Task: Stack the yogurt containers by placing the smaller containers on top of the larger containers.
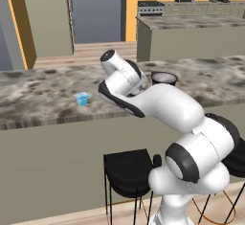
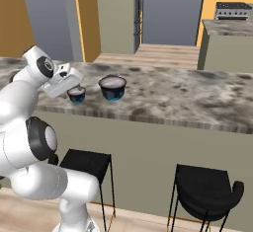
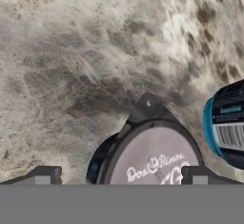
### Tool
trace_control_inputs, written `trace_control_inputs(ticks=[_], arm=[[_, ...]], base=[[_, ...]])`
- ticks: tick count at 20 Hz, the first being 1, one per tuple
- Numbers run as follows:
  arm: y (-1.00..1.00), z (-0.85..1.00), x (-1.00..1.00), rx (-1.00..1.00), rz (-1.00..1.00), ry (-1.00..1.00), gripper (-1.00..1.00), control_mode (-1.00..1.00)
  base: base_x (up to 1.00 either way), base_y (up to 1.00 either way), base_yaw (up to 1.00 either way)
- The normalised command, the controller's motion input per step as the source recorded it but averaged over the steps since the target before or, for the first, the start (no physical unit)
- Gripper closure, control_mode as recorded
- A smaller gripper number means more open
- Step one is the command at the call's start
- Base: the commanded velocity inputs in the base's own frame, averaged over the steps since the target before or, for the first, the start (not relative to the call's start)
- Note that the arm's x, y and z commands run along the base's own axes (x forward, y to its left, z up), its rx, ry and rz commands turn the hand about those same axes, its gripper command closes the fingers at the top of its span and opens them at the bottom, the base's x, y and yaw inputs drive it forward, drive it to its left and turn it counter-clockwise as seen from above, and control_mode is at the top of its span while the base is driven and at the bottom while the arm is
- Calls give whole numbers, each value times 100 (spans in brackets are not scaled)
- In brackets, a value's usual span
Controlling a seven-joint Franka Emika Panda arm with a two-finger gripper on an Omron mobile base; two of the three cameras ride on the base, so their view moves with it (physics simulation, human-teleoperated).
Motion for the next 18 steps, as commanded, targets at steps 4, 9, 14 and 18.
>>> trace_control_inputs(ticks=[4,9,14,18], arm=[[-2,-18,0,0,0,0,100,-100],[0,-14,0,0,0,0,100,-100],[0,0,0,0,0,0,100,-100],[0,2,0,0,0,0,100,-100]], base=[[0,0,0],[0,0,0],[0,0,0],[0,0,0]])
